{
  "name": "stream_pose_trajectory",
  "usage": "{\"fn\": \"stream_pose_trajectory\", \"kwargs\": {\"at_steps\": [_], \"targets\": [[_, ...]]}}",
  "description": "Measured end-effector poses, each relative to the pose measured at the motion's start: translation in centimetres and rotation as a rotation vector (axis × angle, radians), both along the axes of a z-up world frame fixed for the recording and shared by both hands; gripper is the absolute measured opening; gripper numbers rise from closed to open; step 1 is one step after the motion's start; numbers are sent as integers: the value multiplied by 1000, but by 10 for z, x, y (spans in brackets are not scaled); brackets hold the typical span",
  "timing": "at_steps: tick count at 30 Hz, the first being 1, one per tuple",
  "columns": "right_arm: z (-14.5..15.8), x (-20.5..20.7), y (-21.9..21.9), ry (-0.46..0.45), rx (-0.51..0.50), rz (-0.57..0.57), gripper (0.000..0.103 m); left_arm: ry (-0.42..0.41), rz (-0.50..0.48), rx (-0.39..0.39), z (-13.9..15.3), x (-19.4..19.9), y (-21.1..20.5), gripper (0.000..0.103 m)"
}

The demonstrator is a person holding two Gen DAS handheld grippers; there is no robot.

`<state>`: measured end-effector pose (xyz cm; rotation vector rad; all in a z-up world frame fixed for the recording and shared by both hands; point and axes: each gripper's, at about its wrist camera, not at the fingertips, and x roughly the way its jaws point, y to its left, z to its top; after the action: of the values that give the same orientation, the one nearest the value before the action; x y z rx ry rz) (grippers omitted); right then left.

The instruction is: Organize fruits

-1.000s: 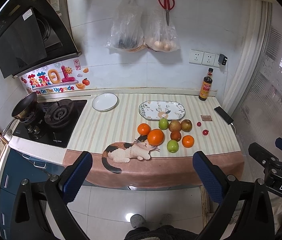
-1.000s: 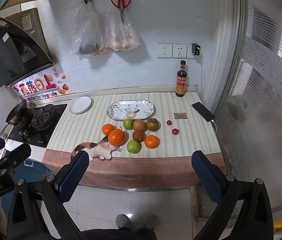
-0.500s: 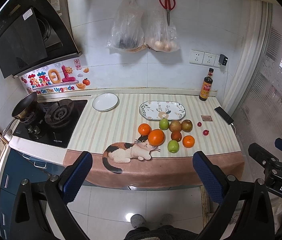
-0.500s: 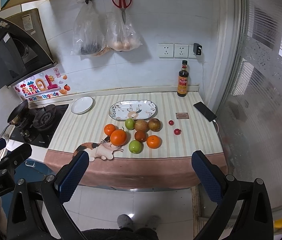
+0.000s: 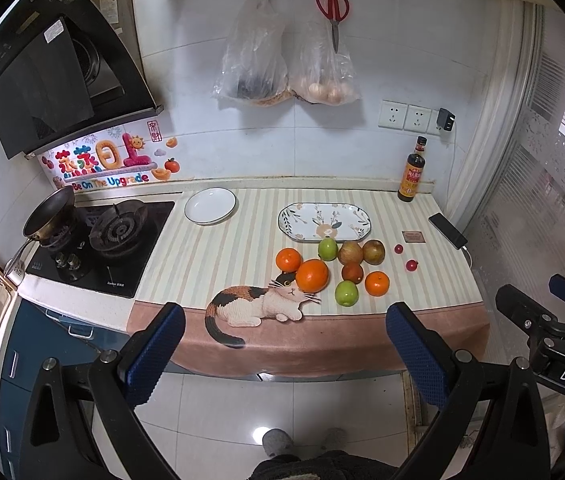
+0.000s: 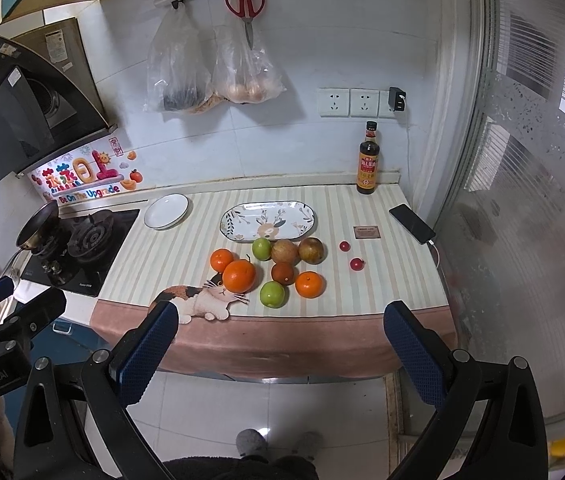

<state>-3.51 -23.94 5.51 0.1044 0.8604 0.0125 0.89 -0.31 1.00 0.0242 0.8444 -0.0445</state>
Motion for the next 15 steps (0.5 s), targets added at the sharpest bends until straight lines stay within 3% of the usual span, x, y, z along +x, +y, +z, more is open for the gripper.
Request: {"fn": "stream_pose_trajectory", "kwargs": {"at_steps": [15], "targets": [[-6,6,5,19,13,-3,103,3,-4,-2,-3,3,0,103]]}}
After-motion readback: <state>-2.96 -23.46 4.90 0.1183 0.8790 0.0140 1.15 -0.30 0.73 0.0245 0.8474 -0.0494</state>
